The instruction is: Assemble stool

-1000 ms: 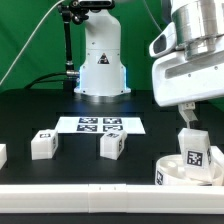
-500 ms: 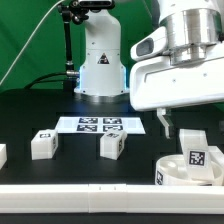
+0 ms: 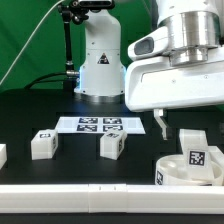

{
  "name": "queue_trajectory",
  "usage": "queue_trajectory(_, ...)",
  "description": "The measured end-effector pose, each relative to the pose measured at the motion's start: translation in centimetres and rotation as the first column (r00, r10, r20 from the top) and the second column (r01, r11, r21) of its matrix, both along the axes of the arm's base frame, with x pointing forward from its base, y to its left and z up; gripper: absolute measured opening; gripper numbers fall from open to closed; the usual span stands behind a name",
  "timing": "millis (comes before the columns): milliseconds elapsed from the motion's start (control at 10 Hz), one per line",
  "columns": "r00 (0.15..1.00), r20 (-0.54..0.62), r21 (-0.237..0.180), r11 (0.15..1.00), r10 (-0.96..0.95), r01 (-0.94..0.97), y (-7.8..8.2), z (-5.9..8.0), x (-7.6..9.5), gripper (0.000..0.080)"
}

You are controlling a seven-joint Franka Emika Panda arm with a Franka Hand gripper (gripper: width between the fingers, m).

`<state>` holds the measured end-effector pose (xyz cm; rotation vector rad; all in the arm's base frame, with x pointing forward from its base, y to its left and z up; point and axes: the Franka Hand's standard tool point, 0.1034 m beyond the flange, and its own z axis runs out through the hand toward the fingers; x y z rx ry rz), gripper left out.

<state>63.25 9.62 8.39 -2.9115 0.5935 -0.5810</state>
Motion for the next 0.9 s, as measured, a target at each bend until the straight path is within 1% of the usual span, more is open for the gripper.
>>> queue_trajectory(200, 0.975, -0.055, -0.066, 0.974, 0.213, -0.217, 0.0, -0.1, 0.4, 0.0649)
queue_trajectory(400, 0.937, -0.097, -0.085, 0.935, 0.337, -0.345, 0.3, 0.4, 1.1, 0.0649)
queue_trajectory(600, 0.892, -0.111, -0.123, 0.884, 0.439, -0.450, 0.0, 0.5, 1.2, 0.0649)
queue_trajectory(800, 0.885, -0.120, -0.121, 0.878, 0.449, -0.462, -0.1, 0.4, 1.2, 0.0649)
queue_trajectory(900, 0.884, -0.116, -0.125, 0.876, 0.454, -0.466, -0.3, 0.6, 1.5, 0.0649)
